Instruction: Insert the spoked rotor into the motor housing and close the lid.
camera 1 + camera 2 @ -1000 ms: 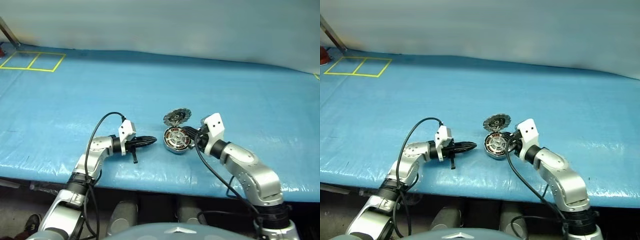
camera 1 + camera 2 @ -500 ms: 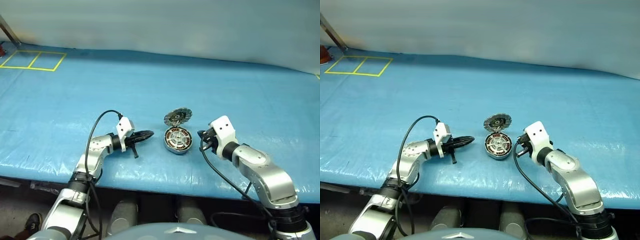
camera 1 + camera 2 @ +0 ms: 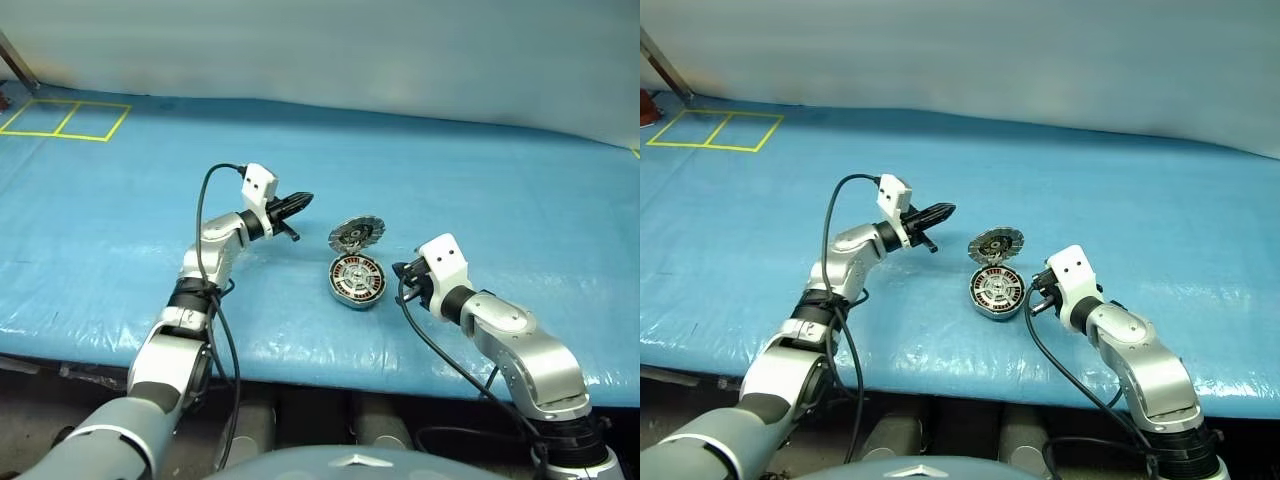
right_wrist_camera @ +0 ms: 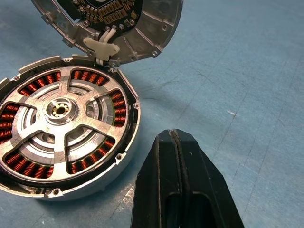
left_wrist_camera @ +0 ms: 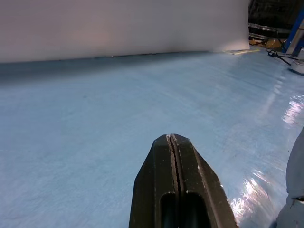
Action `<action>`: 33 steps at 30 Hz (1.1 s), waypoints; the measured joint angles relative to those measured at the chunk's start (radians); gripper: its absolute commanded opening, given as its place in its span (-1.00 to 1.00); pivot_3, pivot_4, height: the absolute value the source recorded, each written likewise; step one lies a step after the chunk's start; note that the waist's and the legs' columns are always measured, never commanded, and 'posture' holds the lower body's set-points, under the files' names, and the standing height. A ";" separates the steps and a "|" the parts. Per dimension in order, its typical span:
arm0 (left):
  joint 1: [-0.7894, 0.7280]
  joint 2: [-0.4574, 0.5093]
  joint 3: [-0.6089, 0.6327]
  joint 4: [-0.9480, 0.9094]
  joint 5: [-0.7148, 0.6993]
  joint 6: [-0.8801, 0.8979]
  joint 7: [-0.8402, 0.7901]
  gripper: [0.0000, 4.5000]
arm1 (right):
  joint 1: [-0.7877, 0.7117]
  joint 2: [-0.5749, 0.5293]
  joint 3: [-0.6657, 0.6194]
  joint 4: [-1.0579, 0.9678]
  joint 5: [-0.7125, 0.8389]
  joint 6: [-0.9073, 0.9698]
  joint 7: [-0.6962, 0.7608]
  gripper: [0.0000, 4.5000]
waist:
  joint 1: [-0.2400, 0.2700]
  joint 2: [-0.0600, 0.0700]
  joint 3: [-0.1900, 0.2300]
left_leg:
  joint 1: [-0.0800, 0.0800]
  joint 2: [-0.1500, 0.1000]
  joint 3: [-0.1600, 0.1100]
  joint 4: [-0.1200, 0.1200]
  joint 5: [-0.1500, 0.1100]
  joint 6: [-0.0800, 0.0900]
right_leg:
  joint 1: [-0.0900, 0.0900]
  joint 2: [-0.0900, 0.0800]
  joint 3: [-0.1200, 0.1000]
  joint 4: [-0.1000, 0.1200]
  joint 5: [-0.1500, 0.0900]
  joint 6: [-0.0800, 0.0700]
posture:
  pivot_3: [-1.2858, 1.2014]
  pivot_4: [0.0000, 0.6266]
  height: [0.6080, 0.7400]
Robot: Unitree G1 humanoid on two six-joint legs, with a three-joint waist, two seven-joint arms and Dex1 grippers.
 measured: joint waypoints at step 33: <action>-0.039 -0.073 -0.259 0.044 0.157 0.024 -0.589 -1.00 | 0.174 -0.052 -0.068 -0.139 -0.042 0.034 -0.046 -1.00 | -0.005 0.000 0.000 | 0.000 0.000 0.000 0.000 -0.001 0.001 | 0.001 0.000 0.001 -0.002 0.001 0.001 | 0.03 -0.52 1.00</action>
